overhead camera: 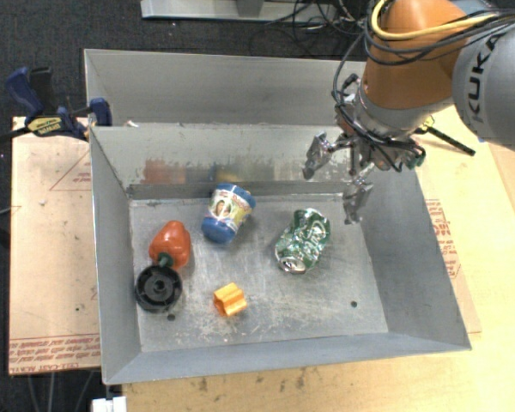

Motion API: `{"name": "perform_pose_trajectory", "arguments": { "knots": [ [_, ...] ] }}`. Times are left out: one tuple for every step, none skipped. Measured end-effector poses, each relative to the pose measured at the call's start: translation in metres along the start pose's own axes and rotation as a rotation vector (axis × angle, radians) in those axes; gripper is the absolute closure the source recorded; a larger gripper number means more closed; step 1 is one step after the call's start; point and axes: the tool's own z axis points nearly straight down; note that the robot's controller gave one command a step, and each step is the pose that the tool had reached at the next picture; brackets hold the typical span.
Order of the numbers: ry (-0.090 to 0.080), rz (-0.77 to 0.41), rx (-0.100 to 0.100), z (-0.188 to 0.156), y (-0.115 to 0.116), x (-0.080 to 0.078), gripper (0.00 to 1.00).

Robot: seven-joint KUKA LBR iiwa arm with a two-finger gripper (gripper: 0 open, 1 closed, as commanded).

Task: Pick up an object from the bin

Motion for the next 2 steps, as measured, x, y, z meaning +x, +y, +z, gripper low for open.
{"name": "perform_pose_trajectory", "arguments": {
  "knots": [
    [0.001,0.001,-0.001,-0.001,0.0,0.001,0.0],
    [-0.004,-0.011,0.003,0.041,0.002,0.019,0.0]
  ]
}}
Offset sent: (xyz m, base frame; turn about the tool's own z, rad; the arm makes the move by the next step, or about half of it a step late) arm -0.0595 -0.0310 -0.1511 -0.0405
